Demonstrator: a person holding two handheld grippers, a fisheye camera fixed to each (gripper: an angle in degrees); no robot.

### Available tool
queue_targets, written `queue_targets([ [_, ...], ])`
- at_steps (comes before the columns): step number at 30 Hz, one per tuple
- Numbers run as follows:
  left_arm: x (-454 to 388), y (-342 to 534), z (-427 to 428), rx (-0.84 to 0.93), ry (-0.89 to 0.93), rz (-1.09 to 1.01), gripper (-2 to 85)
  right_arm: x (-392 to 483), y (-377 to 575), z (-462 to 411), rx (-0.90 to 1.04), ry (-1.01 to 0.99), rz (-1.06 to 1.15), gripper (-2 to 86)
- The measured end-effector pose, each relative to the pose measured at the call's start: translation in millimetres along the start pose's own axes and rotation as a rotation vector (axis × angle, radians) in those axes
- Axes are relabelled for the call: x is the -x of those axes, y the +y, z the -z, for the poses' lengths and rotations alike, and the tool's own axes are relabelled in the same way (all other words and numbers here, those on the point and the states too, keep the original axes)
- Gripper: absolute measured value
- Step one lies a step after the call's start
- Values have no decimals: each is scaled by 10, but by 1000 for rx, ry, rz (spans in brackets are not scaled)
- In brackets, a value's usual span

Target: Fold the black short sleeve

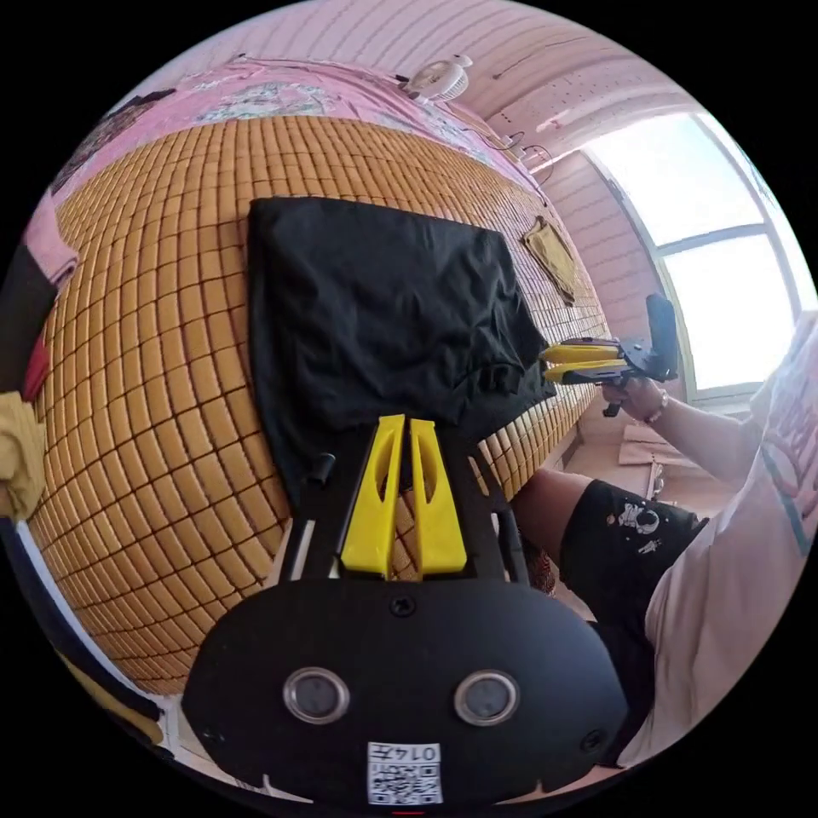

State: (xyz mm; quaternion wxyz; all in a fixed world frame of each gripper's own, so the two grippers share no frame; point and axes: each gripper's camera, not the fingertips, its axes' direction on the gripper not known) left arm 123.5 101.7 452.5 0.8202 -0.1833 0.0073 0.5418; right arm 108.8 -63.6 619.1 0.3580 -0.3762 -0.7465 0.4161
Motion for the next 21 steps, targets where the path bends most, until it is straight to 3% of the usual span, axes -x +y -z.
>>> queue_targets([
  [6,-429,-345,-594,-12,51,-71,-9,129,-408,-544,54,61,-20,43],
  [11,-508,-288,-1021,146,-118,-126,-10,166,-506,-826,133,138,20,-1],
  [21,-504,-209,-1202,210,-135,-150,-10,126,-829,-856,166,49,100,-6],
])
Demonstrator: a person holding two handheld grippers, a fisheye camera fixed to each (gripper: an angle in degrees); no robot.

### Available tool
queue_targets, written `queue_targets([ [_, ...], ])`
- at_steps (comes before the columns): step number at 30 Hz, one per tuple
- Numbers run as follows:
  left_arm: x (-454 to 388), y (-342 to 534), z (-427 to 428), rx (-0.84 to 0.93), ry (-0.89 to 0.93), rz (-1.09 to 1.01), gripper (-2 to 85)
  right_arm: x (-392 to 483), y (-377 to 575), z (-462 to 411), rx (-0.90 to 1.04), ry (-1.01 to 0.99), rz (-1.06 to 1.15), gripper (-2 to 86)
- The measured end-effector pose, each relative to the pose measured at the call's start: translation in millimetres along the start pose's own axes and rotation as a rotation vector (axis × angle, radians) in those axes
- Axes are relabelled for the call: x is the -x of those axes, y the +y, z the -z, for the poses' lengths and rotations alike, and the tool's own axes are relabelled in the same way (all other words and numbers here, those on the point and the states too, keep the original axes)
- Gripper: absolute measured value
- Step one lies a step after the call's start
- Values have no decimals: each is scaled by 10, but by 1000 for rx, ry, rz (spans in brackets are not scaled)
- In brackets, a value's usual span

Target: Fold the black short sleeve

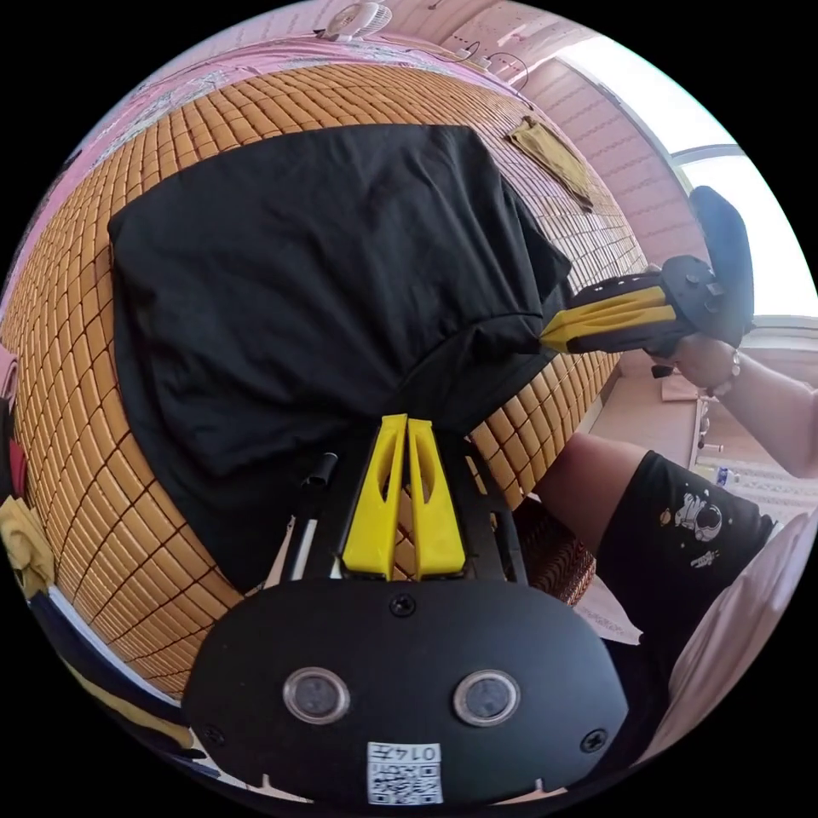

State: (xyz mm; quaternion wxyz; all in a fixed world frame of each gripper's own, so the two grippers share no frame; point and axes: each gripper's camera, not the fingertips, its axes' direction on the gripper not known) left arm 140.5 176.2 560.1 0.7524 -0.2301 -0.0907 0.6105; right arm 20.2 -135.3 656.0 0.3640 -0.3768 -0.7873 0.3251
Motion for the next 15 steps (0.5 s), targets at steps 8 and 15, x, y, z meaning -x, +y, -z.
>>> queue_targets([
  [8,-200,-89,121,-230,-42,-49,-10,-240,-964,203,236,-198,229,-2],
  [15,-328,-285,-431,-181,-3,-29,-10,-248,-1563,172,532,-339,455,-3],
])
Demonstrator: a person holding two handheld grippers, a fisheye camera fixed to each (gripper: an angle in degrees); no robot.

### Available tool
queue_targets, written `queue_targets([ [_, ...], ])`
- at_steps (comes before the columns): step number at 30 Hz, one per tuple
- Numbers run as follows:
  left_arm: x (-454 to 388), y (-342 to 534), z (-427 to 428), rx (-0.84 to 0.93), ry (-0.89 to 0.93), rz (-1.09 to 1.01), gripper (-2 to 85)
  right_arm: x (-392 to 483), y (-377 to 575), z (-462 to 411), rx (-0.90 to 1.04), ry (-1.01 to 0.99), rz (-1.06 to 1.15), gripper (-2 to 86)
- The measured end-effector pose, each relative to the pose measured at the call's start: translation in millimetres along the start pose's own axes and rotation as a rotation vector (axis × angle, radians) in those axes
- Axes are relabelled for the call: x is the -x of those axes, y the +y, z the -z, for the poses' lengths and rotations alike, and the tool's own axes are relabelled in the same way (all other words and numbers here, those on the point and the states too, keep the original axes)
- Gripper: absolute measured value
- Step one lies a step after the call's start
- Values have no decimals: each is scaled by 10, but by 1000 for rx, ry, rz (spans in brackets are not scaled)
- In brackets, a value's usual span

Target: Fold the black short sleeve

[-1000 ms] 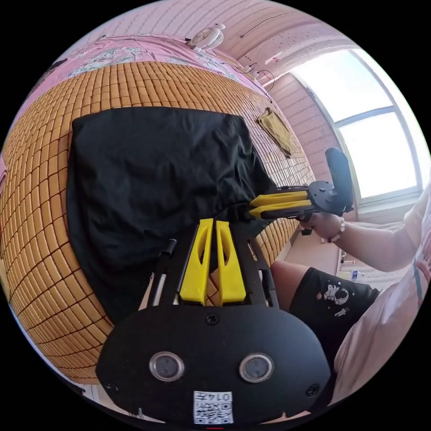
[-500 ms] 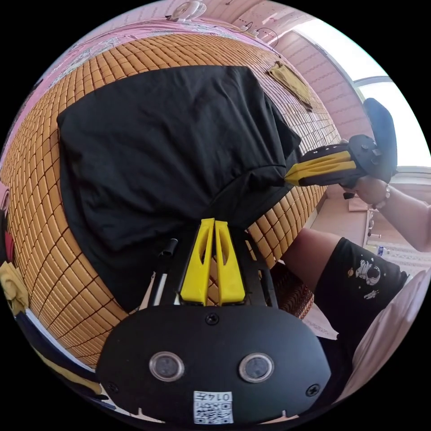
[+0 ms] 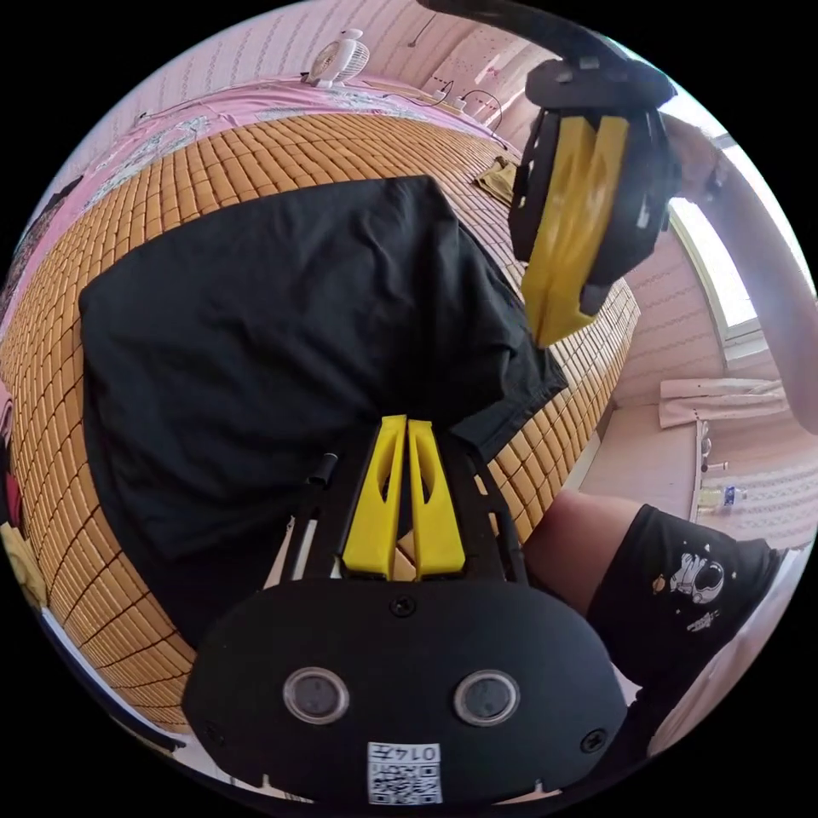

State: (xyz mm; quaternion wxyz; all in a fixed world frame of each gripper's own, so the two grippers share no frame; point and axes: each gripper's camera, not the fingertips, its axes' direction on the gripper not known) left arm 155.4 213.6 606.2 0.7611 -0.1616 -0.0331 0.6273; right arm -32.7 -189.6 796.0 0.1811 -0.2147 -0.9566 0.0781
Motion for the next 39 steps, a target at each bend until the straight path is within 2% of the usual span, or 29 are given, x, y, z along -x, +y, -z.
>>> queue_targets([
  [6,-60,99,-232,14,-11,-48,-10,-91,-1,-337,125,-34,-53,-4],
  [8,-48,123,-289,12,-3,-60,-10,-98,1,-398,109,-6,-87,-4],
  [13,4,188,-410,-5,26,-72,-10,-173,-265,-119,-183,323,-256,-5],
  [18,-17,232,-541,3,26,-159,-10,-401,-581,-84,-305,542,-337,-5],
  [19,-25,243,-583,12,35,-182,-10,-494,-656,-189,-262,565,-341,-5],
  [24,-22,311,-703,14,43,-225,-10,-614,-684,-121,-222,402,-342,-5],
  [26,-18,354,-761,10,48,-237,-10,-591,-663,7,-284,453,-353,-5],
  [31,-9,505,-874,-35,58,-246,-10,-666,-789,-91,-124,506,-347,-4],
  [35,-57,663,-973,-81,34,-265,-10,-640,-653,-173,-137,554,-378,-4],
  [38,-112,799,-1045,-125,3,-268,-10,-505,-316,-219,-286,562,-385,-3],
  [39,-127,829,-1059,-134,-7,-271,-10,-368,-69,-236,-398,558,-391,-2],
])
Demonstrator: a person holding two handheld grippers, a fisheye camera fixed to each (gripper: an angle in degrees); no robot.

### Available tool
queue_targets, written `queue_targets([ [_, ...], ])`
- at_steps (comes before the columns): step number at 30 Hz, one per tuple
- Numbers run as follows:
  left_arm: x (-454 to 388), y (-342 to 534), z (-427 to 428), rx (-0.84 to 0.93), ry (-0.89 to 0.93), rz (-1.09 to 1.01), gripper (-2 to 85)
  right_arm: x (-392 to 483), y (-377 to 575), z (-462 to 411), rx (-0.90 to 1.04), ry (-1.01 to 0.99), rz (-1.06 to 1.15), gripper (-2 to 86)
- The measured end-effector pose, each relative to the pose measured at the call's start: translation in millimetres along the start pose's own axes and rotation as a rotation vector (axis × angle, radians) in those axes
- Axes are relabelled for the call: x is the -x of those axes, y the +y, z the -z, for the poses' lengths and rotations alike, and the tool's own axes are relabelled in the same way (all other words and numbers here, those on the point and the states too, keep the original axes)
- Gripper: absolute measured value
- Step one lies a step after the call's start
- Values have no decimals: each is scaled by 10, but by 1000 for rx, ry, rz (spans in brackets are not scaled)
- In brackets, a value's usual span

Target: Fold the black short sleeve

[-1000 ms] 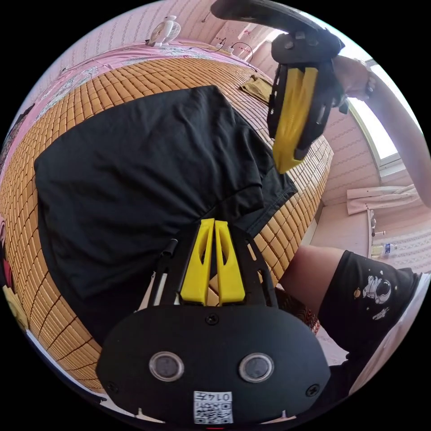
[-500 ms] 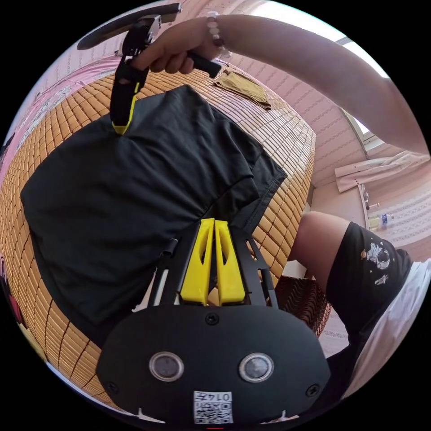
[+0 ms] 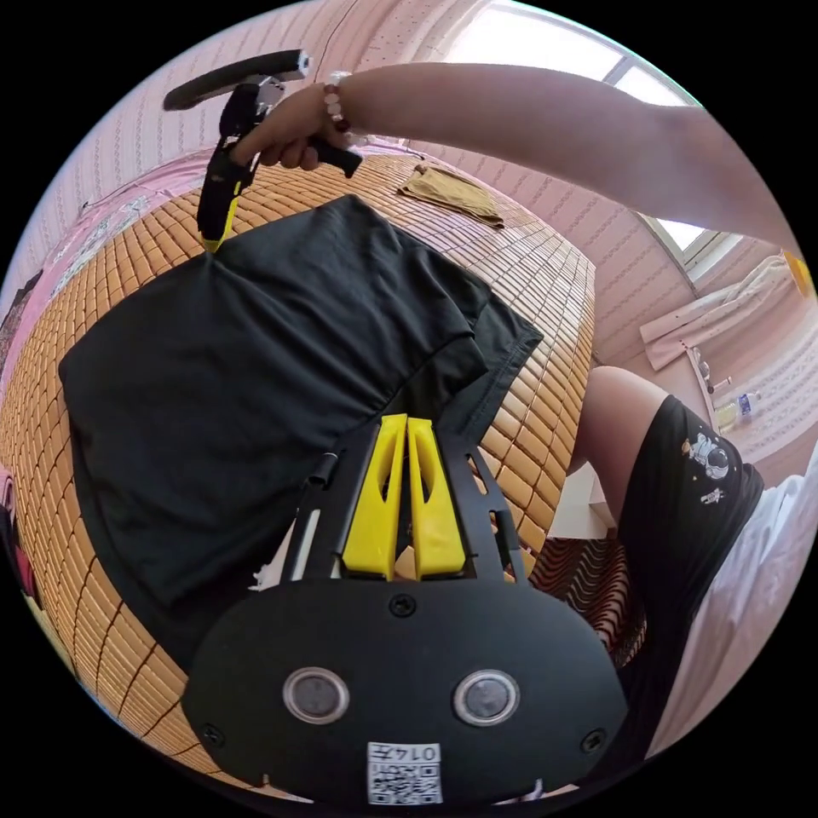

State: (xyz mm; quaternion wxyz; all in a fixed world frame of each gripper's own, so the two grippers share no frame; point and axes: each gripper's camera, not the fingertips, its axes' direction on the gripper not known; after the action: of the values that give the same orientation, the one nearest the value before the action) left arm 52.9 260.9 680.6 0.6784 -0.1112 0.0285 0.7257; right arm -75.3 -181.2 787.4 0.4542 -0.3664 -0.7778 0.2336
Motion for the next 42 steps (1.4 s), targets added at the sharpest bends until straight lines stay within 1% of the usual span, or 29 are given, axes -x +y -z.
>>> queue_targets([
  [1,-49,50,-16,-10,-21,0,-10,24,322,150,-113,-10,-40,-1],
  [2,-105,100,-28,-11,-37,2,-10,44,506,220,-166,-11,-62,-1],
  [3,-133,128,-36,-8,-38,1,-10,100,908,330,-251,-13,-102,1],
  [4,-183,196,-50,-8,-37,5,-10,163,1339,393,-307,-8,-161,4],
  [5,-232,285,-59,-15,-38,9,-10,200,1562,407,-323,-8,-192,7],
  [6,-259,335,-61,-16,-40,11,-10,294,2018,405,-347,-20,-254,17],
  [7,-318,440,-66,-5,-58,15,-10,422,2464,371,-346,-53,-304,30],
  [8,-398,558,-56,-8,-87,8,-10,500,2676,347,-328,-73,-325,41],
  [10,-527,744,-33,-9,-156,16,-9,862,3482,240,-258,-68,-444,80],
  [12,-638,897,-4,-14,-186,27,-9,1115,3993,129,-228,-79,-530,97],
  [13,-703,970,4,-1,-201,29,-8,1234,4250,27,-201,-120,-578,104],
  [16,-845,1106,66,29,-240,22,0,1429,4654,-195,-148,-224,-659,117],
  [18,-948,1187,197,-18,-230,18,12,1501,4786,-248,-148,-245,-670,120],
  [20,-1116,1291,384,-135,-203,-29,54,1508,4896,-272,-170,-278,-692,116],
  [23,-1332,1337,471,-206,-202,-102,115,1396,5130,-264,-257,-362,-768,79],
  [25,-1443,1329,458,-220,-184,-137,132,1285,5364,-260,-348,-459,-812,42],
  [27,-1543,1303,402,-207,-181,-168,137,1214,5518,-260,-364,-522,-828,26],
  [30,-1681,1245,240,-165,-162,-211,150,1182,5784,-152,-411,-523,-822,14],
  [34,-1846,1126,-8,-155,-175,-264,193,1167,6103,17,-545,-649,-796,9],
  [37,-1935,960,-246,-114,-178,-294,233,1182,6247,150,-621,-719,-774,8],
  [40,-2018,830,-466,-42,-224,-314,230,1215,6325,254,-647,-786,-737,9],
  [42,-2084,817,-517,-41,-232,-342,191,1263,6335,304,-648,-820,-696,11],
])
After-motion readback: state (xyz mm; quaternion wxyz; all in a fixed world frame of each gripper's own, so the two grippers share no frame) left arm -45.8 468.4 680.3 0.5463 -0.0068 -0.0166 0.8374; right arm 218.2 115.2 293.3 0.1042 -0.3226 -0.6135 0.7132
